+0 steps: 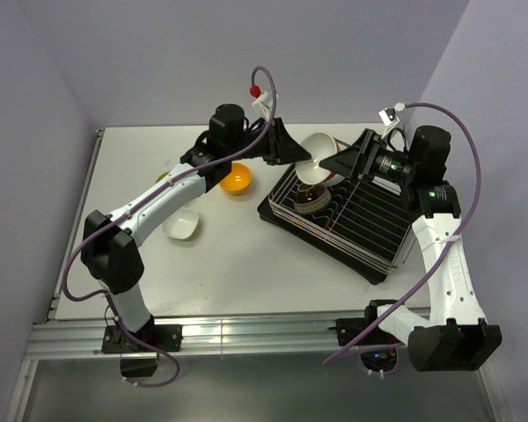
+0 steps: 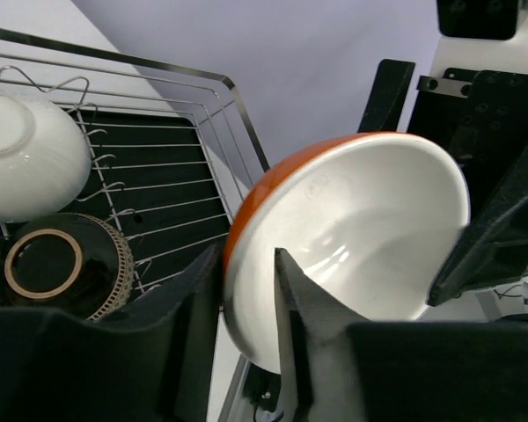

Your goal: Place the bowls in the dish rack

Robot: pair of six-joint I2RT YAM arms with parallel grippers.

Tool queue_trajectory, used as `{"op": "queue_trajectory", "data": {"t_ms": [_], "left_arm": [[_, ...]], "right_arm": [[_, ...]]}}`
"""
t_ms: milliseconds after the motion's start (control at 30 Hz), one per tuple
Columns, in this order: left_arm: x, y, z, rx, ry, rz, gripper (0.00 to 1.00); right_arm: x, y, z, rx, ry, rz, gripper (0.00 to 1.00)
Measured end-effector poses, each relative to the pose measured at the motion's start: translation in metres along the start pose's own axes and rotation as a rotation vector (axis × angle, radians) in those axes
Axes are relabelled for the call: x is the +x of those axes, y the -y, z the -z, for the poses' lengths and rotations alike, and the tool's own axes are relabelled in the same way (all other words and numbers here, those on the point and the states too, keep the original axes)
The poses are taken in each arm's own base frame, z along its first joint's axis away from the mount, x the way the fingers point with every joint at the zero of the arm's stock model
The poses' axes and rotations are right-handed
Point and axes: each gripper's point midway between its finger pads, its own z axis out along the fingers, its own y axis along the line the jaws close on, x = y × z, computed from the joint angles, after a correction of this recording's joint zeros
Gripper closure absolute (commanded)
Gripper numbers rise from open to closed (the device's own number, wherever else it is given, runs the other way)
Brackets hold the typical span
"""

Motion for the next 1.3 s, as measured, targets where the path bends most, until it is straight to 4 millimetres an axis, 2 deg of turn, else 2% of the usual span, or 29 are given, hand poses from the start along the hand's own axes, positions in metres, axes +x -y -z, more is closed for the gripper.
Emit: {"op": "queue_trajectory", "data": {"t_ms": [33, 133, 367, 400, 567, 700, 900, 967, 1000, 1300], "left_arm": [[0.0, 0.001, 0.0, 0.002, -0.001, -0.002, 0.54], [0.002, 0.002, 0.0, 0.006, -0.006, 0.001, 0.39], [0.002, -0.002, 0.001, -0.005, -0.009, -0.004, 0.24], [0.002, -0.004, 0.002, -0.011, -0.01, -0.002, 0.15], [0.002, -0.023, 0.009, -0.08, -0.017, -0.012, 0.14], [-0.004, -0.039, 0.02, -0.168, 0.001, -0.055, 0.13], [-0.023, -0.045, 0.042, -0.257, 0.05, -0.141, 0.11], [-0.028, -0.047, 0.05, -0.275, 0.059, -0.159, 0.08], [-0.031, -0.049, 0.054, -0.285, 0.064, -0.166, 0.03], [-0.06, -0.088, 0.099, -0.446, 0.1, -0.183, 0.0]], "right_arm": [[0.0, 0.001, 0.0, 0.004, 0.0, -0.001, 1.0], [0.0, 0.006, 0.0, 0.031, 0.008, 0.003, 1.0], [-0.007, 0.025, 0.004, 0.16, 0.042, 0.051, 1.0], [-0.008, 0.028, 0.006, 0.185, 0.048, 0.068, 1.0], [-0.024, 0.048, 0.02, 0.367, 0.073, 0.177, 1.0], [-0.033, 0.078, 0.039, 0.562, 0.076, 0.263, 1.0], [-0.024, 0.129, 0.063, 0.816, -0.021, 0.294, 1.0], [-0.02, 0.145, 0.068, 0.882, -0.063, 0.298, 1.0], [-0.018, 0.153, 0.071, 0.916, -0.086, 0.302, 1.0], [-0.017, 0.203, 0.1, 1.166, -0.23, 0.371, 1.0]]}}
